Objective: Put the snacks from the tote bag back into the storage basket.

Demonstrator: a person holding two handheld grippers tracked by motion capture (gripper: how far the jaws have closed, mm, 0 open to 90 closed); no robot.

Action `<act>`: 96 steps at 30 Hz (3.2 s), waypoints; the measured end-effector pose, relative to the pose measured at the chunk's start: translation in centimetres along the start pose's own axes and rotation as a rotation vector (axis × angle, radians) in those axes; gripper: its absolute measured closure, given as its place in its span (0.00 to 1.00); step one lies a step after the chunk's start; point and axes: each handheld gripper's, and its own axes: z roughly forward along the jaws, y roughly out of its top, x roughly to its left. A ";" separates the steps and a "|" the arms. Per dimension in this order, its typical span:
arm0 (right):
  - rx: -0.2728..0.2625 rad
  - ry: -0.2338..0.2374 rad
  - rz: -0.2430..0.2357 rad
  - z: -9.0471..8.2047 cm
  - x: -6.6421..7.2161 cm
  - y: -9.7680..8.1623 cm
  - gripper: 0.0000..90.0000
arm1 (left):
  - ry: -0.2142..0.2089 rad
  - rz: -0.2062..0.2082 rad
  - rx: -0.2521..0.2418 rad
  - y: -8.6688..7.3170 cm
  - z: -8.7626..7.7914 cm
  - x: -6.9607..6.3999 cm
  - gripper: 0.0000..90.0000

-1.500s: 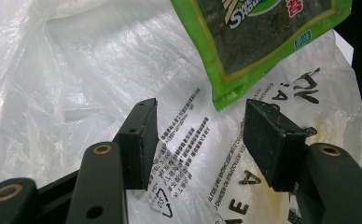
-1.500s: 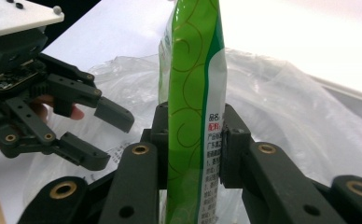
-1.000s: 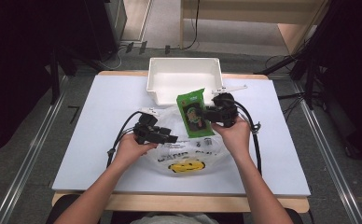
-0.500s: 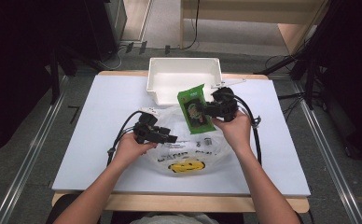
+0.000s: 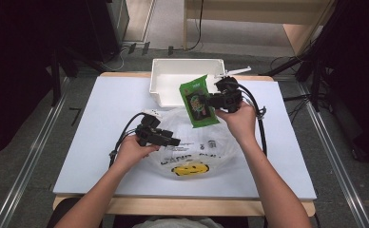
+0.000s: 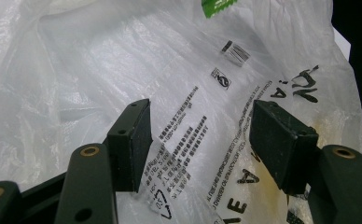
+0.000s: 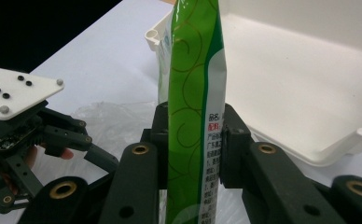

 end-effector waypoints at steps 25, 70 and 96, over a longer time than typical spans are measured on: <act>-0.024 -0.028 -0.004 1.4 -0.8 4.3 0.83 | -0.005 0.005 0.015 0.0 0.2 0.0 0.44; -0.048 -0.128 0.059 4.3 -4.6 9.5 0.83 | -0.016 0.012 0.015 -0.1 0.3 -0.1 0.44; -0.052 -0.166 0.085 7.6 -5.9 11.4 0.83 | -0.018 0.015 0.028 -0.1 0.4 0.0 0.44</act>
